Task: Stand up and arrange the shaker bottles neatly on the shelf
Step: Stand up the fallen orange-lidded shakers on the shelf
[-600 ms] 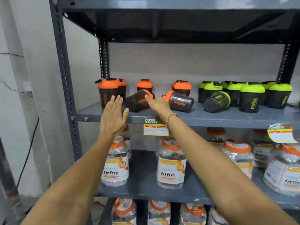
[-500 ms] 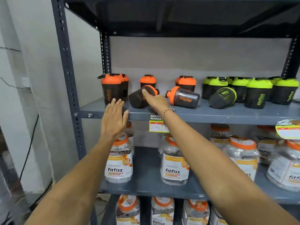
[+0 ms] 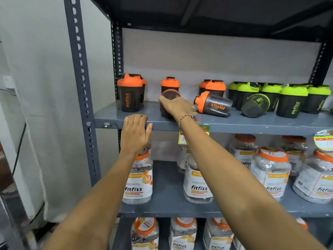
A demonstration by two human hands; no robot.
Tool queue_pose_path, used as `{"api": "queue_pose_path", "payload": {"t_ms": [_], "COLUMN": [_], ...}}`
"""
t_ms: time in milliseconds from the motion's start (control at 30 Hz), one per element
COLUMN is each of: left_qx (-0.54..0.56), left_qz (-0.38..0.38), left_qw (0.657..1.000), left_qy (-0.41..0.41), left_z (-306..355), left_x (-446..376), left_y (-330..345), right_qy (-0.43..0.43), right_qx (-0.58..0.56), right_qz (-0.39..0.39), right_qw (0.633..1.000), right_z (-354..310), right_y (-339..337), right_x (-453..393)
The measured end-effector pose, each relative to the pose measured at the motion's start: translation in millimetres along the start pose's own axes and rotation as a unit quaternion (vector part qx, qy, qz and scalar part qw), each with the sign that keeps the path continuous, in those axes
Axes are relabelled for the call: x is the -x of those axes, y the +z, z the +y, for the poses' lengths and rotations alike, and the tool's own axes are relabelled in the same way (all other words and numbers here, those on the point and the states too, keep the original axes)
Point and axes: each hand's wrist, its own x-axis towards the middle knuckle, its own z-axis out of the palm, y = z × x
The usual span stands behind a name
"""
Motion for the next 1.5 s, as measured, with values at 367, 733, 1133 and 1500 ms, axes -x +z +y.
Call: {"api": "queue_pose_path", "payload": {"t_ms": [367, 733, 1133, 1500], "left_qx": [0.010, -0.029, -0.018, -0.021], "left_qz": [-0.022, -0.061, -0.021, 0.001], "left_qw": [1.000, 0.996, 0.997, 0.998], "left_qy": [-0.012, -0.059, -0.069, -0.063], "left_z": [-1.4, -18.4, -17.2, -15.6], "left_x": [-0.6, 4.4, 7.6, 6.5], "left_y": [-2.1, -17.5, -7.5, -7.3], "right_qy": [-0.118, 0.073, -0.068, -0.084], "right_qx": [-0.035, -0.398, -0.301, -0.169], "right_qz": [-0.056, -0.300, -0.202, -0.165], "right_qw": [0.991, 0.864, 0.929, 0.968], "right_z": [26.3, 25.1, 16.6, 8.0], "right_y": [-12.3, -37.2, 13.8, 33.7], "right_x": [-8.8, -31.0, -49.5, -68.2]}}
